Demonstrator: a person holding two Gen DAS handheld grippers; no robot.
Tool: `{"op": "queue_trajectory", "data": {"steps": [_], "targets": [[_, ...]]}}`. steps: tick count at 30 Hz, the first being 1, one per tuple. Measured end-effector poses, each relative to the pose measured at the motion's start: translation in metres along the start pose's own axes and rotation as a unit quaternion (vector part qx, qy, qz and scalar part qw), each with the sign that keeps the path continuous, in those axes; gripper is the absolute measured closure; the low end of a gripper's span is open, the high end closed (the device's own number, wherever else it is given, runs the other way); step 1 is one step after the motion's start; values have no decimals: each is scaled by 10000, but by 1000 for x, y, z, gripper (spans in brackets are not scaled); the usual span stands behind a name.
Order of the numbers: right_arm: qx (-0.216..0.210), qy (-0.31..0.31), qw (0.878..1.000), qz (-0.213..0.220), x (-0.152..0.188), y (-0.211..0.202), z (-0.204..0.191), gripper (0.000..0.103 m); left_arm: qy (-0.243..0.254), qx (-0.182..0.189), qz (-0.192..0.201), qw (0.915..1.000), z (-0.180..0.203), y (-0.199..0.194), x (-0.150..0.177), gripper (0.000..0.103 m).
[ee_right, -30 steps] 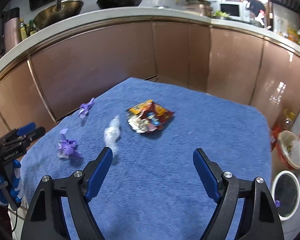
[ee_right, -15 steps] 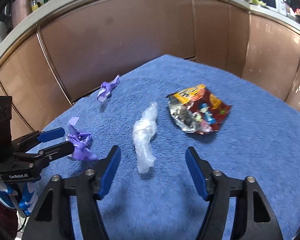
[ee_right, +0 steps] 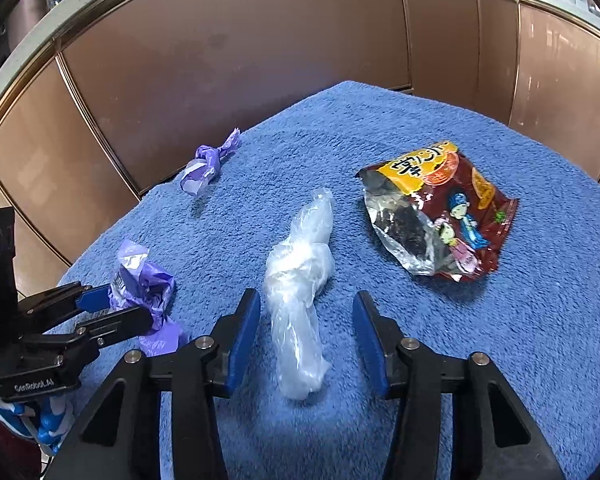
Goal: Collect trash
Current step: 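Grasp the purple wrapper with the left tool while the right grasps the clear bag, then carry both items to the white bin and open both tools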
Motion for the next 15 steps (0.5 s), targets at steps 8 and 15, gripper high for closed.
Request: {"op": "queue_trajectory", "data": {"steps": [8,15], "targets": [[-146,-44,9999,-27,4,-8,-3,86,142,-122,46,9998,9,-1,2,64],[-72,-16,9999,148,20,-53,-5,86,252,-362,212,9988,14,-8,3,69]]}}
Point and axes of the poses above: each gripper's, at about its wrist camera, not at the fingertips, and y roughly the way its jaws point, z to its right, x to its underside, the point moved 5 cm from there along y, roughly the way its jaws point, and after that the axes turned 7 degrees about -y, right-handed, at the moved point
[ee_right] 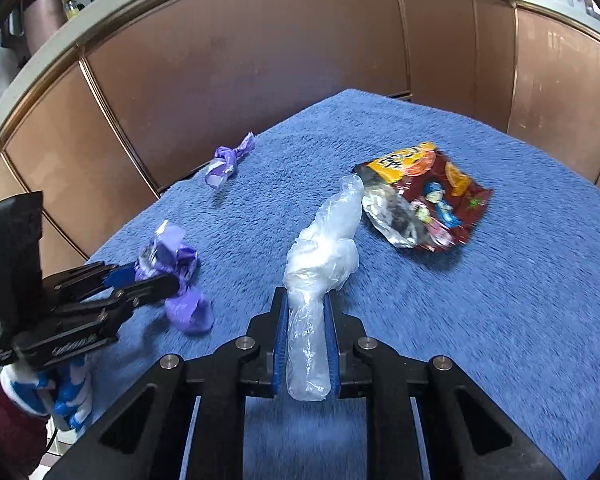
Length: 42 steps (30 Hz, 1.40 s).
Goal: Collect trash
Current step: 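Carry both items to the white bin and open both tools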
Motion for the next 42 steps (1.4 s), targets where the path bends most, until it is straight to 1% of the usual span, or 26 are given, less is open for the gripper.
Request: {"op": "queue_trajectory", "data": {"steps": [2,6,13,18,24,28,30,34,37,39,42], "targets": [[31,18,10000,46,1,-9,-1,86,-57,-3,44,10000,-1,-5,0,69],[111,88,9997,181,14,-41,-1,86,-96,-8,128,9999,3,-22,4,70],[286,201,9981,507,31,-97,0,86,-2,74,478,9988,19,-70,0,70],[388,294,9959,759,43,-136,1,86,174,172,701,9972,46,-103,-1,70],[591,441,9908,1133,61,-189,14,86,337,346,794,9957,84,-124,-1,70],[753,642,9854,1385,72,-222,35,86,514,448,819,9943,118,-134,-2,70],[825,764,9823,1501,78,-239,50,86,630,529,829,9932,139,-138,-4,70],[1118,1065,9731,1708,94,-267,86,86,889,733,781,9903,184,-140,-6,70],[1324,1324,9653,1820,111,-285,113,86,1107,892,638,9878,224,-132,-3,70],[1486,1543,9586,1876,127,-297,138,86,1245,993,522,9859,250,-123,-1,70],[1816,1917,9448,1941,154,-315,179,86,1452,1225,285,9814,298,-103,2,70]]}}
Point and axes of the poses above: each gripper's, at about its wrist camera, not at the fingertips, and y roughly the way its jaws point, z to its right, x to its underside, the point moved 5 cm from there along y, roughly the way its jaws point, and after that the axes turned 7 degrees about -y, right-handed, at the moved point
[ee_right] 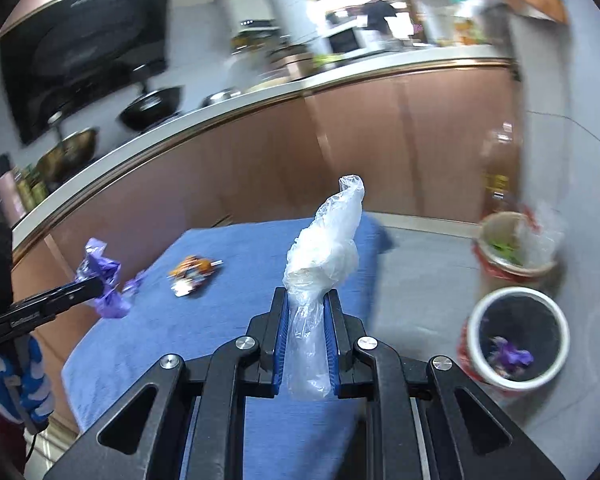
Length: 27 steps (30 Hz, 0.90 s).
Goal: Collect trash
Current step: 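Carry both items to the white bin and open both tools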
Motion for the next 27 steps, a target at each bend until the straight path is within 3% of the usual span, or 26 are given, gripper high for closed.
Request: {"op": "queue_trajectory", "data": {"steps": [7,12,21,27], "targets": [[860,612,9944,91,15,-5,108,86,506,643,-550,9951,100,98,-15,70],[1295,1090,9854,-176,34,20,182,86,1071,1006,-917,9849,176,173,-18,70],[1734,1488,9700,-834,64,83,273,86,1614,1180,-1555,9674,278,301,-9,69],[1837,1613,9622,-1201,83,114,307,83,1471,1198,-2034,9605,308,366,5,66]]}}
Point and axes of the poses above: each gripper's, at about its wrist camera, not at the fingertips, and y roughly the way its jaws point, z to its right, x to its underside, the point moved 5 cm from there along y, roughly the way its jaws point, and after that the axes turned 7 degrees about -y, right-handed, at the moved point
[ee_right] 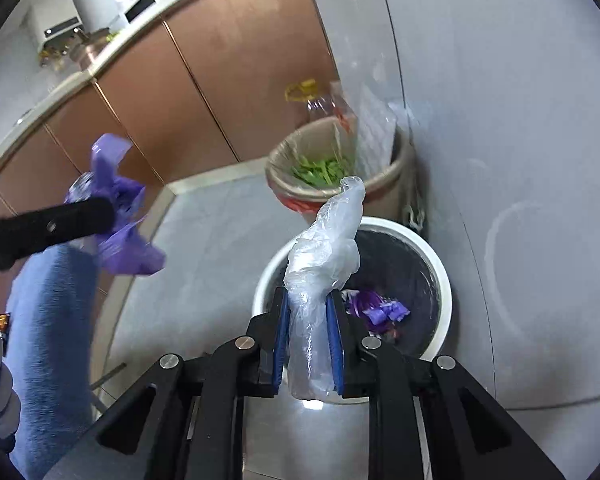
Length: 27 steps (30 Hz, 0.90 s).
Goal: Collect trash
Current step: 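Carry both items to the white bin and open both tools, then move both tools back over the table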
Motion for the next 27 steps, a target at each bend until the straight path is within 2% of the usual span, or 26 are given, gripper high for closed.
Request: {"op": "queue_trajectory", "data": {"steps": [4,7,10,11,13,18,23,27], "targets": [[101,40,9998,-141,1,20,13,81,-335,262,-195,9989,2,30,-6,61],[254,55,9994,-229,0,33,22,66,-517,407,-362,9972,6,47,-9,54],[374,37,9989,-285,1,36,25,61,-582,442,-410,9965,9,58,-13,46],[411,33,9987,-293,3,36,26,56,-604,434,-386,9965,9,58,-14,44],[445,46,9986,-282,7,33,26,54,-677,494,-350,9959,7,54,-14,44],[618,21,9978,-233,12,20,23,50,-579,346,-110,9977,4,29,-9,44],[780,-67,9969,15,8,-7,8,35,-443,2,327,9985,-3,-14,0,44],[848,-125,9959,284,3,-38,-11,23,-420,-354,812,9952,-13,-62,15,44]]}}
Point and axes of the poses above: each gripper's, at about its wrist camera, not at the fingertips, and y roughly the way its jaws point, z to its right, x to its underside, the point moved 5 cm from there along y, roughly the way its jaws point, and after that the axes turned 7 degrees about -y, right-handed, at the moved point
